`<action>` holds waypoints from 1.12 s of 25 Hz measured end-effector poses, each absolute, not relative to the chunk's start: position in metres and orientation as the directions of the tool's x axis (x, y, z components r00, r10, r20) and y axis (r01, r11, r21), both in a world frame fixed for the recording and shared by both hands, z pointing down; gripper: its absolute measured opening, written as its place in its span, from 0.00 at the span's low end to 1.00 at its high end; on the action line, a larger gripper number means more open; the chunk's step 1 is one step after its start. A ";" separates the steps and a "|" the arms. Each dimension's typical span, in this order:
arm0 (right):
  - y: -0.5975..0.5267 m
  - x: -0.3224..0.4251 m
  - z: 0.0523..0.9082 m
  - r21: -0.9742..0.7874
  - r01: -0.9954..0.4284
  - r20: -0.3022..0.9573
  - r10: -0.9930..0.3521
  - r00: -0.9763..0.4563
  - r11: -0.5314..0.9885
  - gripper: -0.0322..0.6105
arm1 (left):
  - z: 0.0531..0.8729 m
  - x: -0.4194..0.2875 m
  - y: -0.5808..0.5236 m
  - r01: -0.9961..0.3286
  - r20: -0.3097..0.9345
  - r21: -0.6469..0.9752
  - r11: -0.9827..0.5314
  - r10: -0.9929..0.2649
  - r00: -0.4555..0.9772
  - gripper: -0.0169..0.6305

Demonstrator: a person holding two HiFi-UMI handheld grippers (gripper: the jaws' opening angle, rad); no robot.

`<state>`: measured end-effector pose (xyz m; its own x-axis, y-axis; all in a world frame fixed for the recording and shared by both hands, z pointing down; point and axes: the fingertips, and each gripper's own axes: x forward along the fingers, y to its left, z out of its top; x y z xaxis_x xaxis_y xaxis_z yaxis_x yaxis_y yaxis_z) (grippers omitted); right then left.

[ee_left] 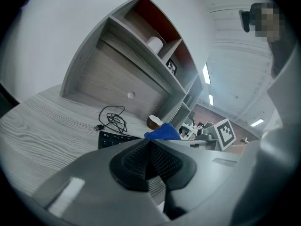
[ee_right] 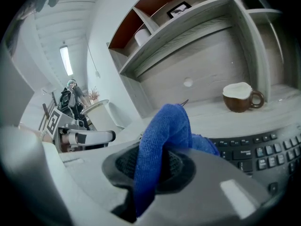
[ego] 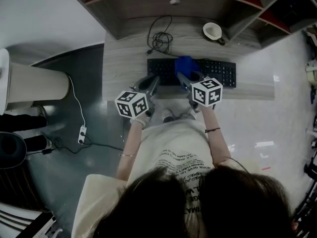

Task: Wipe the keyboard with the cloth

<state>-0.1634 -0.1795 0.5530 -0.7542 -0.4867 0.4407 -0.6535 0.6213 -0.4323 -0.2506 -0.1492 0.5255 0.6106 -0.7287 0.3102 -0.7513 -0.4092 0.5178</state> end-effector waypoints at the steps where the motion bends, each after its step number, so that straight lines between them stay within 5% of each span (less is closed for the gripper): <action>1: -0.179 -0.165 0.553 -0.433 -0.649 0.441 -0.482 -0.757 0.625 0.14 | 0.525 -0.251 -0.150 -0.753 0.310 0.517 -0.407 -0.731 0.608 0.01; 28: -0.175 -0.223 0.550 -0.517 -0.429 0.413 -0.223 -0.883 0.741 0.14 | 0.522 -0.284 -0.140 -0.843 0.350 0.500 -0.199 -0.844 0.407 0.01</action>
